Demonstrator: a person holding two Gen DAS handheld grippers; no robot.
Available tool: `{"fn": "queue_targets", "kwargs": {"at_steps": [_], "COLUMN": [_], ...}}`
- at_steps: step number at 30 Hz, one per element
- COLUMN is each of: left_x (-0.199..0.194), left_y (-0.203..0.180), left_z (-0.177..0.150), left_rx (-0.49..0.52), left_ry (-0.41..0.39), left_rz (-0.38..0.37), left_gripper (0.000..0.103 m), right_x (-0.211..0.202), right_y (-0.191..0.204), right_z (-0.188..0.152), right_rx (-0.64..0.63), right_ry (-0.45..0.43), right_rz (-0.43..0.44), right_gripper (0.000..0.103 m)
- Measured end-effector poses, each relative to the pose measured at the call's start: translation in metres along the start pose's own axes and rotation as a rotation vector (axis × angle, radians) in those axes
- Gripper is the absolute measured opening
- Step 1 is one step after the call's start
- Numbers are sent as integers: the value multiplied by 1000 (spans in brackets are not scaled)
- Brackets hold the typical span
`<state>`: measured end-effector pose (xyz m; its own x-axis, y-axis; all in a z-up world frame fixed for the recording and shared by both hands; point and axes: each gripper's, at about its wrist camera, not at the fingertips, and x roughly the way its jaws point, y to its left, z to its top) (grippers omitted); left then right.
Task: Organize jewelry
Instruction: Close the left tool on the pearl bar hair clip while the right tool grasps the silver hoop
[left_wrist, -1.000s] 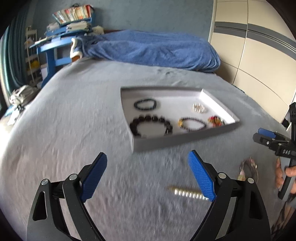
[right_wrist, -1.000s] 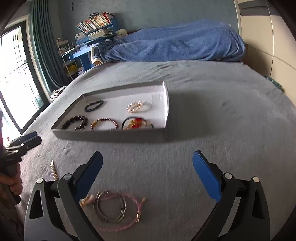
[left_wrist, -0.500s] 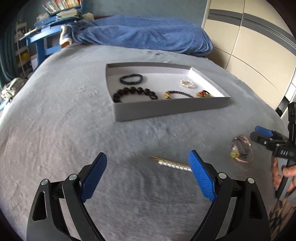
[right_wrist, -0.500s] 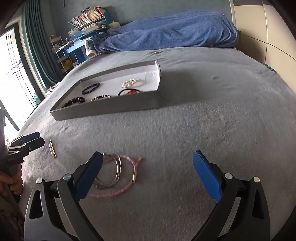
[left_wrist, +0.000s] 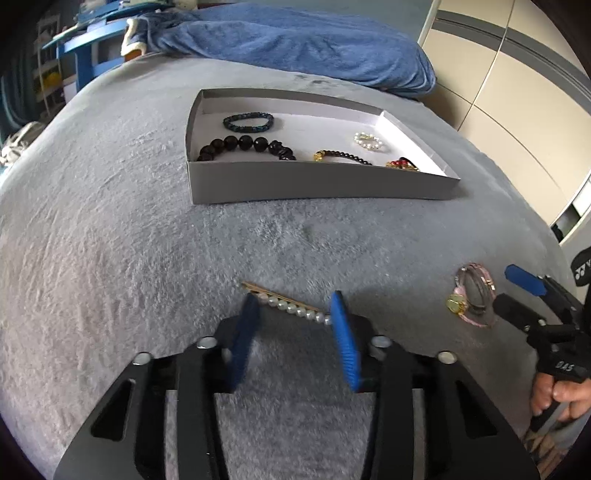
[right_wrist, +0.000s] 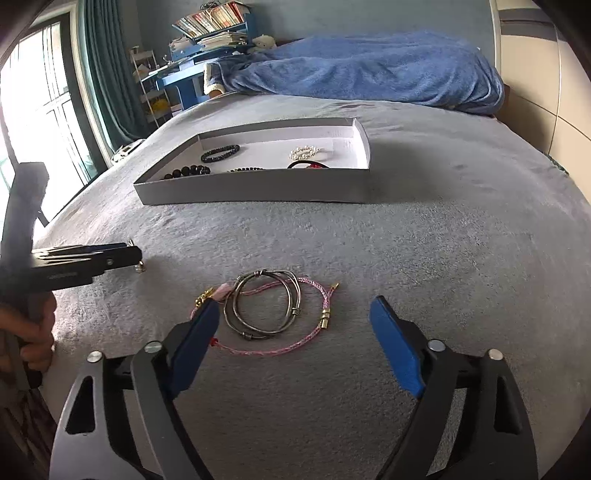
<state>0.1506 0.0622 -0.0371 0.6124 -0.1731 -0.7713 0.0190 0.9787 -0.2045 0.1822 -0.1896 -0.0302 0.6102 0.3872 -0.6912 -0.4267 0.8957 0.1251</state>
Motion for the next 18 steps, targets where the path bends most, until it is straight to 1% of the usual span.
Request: {"fn": "queue_targets", "kwargs": {"at_steps": [1, 3, 6, 9, 13, 18], "left_x": [1, 0, -4, -6, -6, -5], "left_y": [2, 7, 7, 4, 3, 1], "left_z": [1, 2, 0, -3, -5, -6], "left_rx": [-6, -21, 11, 31, 39, 46], "left_ry": [-6, -10, -18, -20, -17, -12], "left_rz": [-1, -17, -21, -40, -66, -63], "left_gripper": [28, 23, 23, 23, 23, 24], "right_x": [-1, -1, -1, 4, 18, 26], "right_y": [-1, -2, -1, 7, 17, 17], "right_z": [0, 1, 1, 2, 4, 5], "right_rx": [6, 13, 1, -41, -100, -97], "right_ry": [-4, -7, -7, 6, 43, 66], "right_rz": [1, 1, 4, 3, -6, -3], "right_gripper": [75, 70, 67, 65, 63, 62]}}
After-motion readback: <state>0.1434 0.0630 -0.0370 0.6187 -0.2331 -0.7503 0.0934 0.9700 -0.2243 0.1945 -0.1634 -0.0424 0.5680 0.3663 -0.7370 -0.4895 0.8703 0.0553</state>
